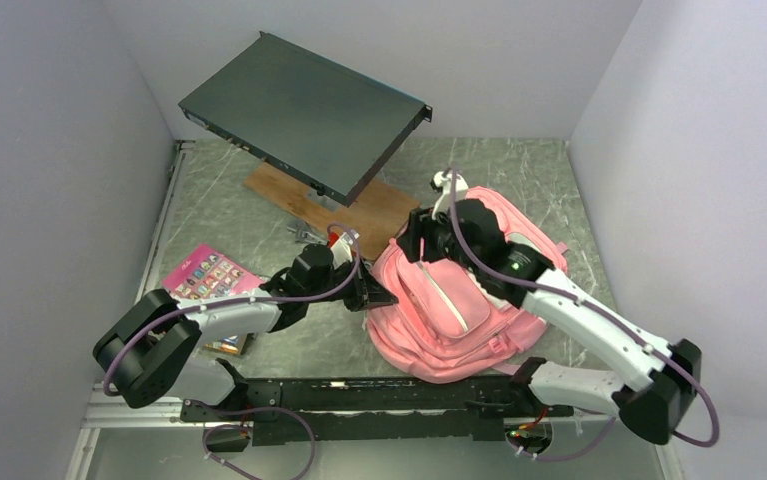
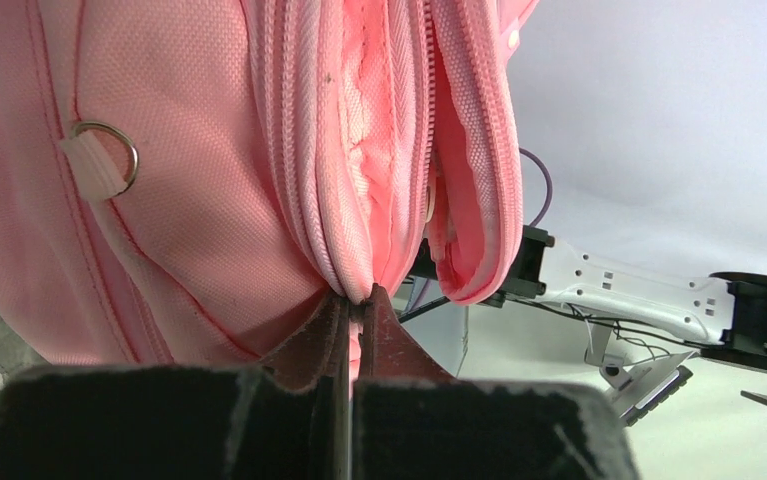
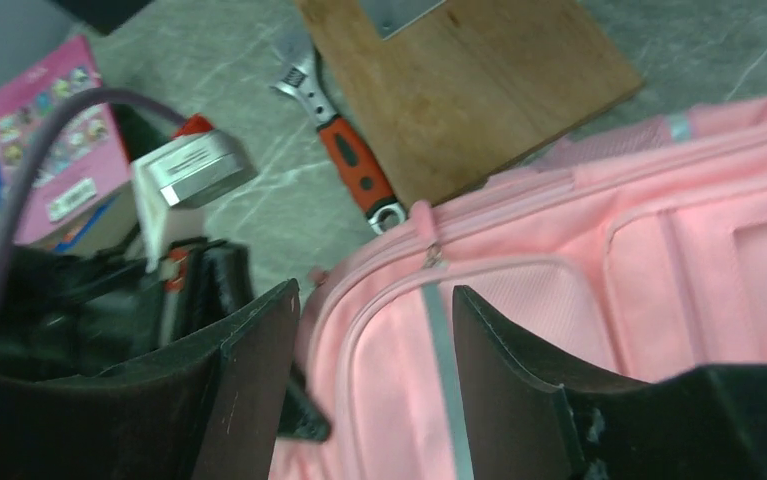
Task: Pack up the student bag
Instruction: Zip the student bag at the center of the board.
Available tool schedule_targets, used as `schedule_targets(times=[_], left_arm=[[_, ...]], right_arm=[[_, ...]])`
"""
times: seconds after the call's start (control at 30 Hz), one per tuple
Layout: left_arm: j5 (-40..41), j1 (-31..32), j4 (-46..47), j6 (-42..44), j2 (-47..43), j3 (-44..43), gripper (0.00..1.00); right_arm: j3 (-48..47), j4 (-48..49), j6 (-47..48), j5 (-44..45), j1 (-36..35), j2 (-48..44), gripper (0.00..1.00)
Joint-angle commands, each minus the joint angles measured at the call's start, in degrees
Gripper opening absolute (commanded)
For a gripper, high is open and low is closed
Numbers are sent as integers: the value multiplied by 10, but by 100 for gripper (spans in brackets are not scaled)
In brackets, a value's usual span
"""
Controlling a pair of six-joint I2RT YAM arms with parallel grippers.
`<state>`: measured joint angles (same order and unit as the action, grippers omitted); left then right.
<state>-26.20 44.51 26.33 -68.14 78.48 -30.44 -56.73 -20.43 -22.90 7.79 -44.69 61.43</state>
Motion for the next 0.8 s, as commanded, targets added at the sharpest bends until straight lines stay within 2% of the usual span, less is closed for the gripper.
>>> schedule_targets(times=[0.0,0.13,0.2,0.33,0.47,0.7,0.73,0.77], left_arm=[[-45,7,62,9,-35,-15,0],[-51,7,62,13,-29,-18,0],[-59,7,74,10,-23,-20,0],[-67,7,92,5,-13,-19,0],[-73,7,105,1,-9,-18,0],[-69,7,82,14,-21,-25,0],[-68,7,77,17,-23,-26,0],[-67,7,71,20,-26,-27,0]], right_arm=[[-48,26,100,-69,41,73,59],[-61,62,134,-171,79,137,54],[-54,92,162,-205,88,155,54],[-82,84,210,-245,94,212,54],[-117,64,232,-259,98,261,52],[-122,43,261,-268,102,290,34],[-122,39,263,-269,102,291,34],[-122,36,263,-268,102,291,40]])
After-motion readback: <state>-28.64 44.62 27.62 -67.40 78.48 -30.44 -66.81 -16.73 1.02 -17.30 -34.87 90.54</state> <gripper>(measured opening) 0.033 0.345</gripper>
